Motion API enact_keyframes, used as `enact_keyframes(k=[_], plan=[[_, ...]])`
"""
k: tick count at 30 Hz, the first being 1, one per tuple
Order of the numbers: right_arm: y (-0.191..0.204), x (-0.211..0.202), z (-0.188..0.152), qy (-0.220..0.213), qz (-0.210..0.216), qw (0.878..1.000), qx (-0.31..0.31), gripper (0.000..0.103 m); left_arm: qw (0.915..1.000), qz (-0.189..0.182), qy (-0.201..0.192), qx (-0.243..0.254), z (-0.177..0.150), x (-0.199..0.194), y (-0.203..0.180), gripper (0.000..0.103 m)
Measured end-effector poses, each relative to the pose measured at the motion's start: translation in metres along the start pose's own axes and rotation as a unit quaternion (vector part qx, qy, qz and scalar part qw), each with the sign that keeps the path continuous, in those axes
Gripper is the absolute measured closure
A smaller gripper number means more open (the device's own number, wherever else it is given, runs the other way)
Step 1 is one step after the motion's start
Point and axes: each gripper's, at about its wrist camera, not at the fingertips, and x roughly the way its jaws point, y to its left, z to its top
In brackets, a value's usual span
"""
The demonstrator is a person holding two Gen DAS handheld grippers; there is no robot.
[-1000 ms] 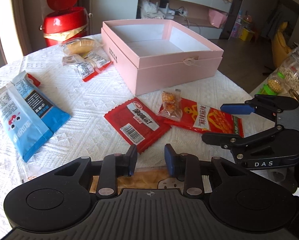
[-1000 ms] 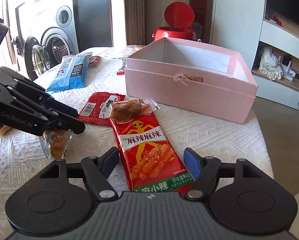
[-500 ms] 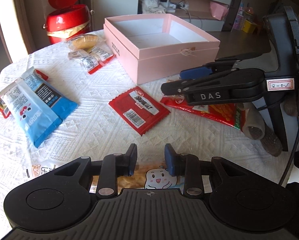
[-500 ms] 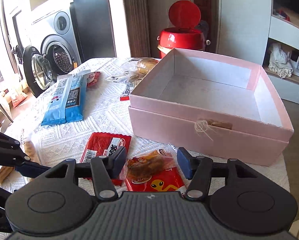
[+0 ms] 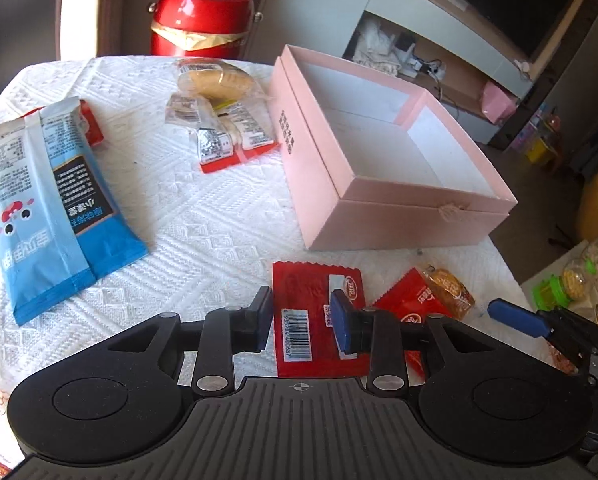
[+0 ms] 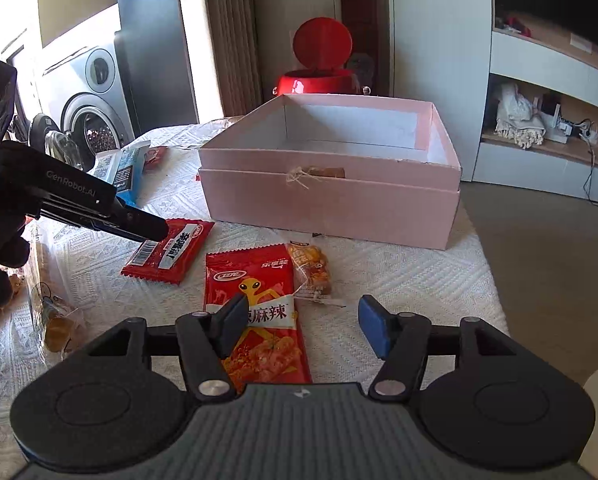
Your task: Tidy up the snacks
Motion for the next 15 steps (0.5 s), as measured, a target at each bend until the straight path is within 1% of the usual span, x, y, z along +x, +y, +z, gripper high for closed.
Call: enact_keyframes(k=[2, 4, 7, 9, 12, 15], plan=[[-0.002, -0.003, 0.000, -0.011, -0.007, 1.000, 0.009, 0.041, 0.9983, 0.017, 0.001, 0.056, -0.002, 0.004, -0.019, 0.065], [-0.003, -0.003, -0.001, -0.013, -0.013, 1.000, 0.017, 0.041, 0.9935, 0.029, 0.000, 0.110, -0.009, 0.006, -0.038, 0.056], [-0.004, -0.005, -0.001, -0.020, -0.018, 0.999, 0.021, 0.041, 0.9817, 0.047, -0.012, 0.185, -0.022, 0.004, -0.058, 0.051], [-0.003, -0.005, -0.002, -0.023, -0.022, 0.999, 0.024, 0.041, 0.9766, 0.055, -0.012, 0.208, -0.028, 0.001, -0.062, 0.048], [-0.004, -0.007, -0.003, -0.029, -0.029, 0.999, 0.028, 0.041, 0.9714, 0.061, -0.013, 0.229, -0.035, -0.007, -0.061, 0.048], [-0.003, -0.007, -0.003, -0.031, -0.034, 0.999, 0.030, 0.041, 0.9669, 0.089, -0.022, 0.238, -0.039, -0.012, -0.057, 0.047]])
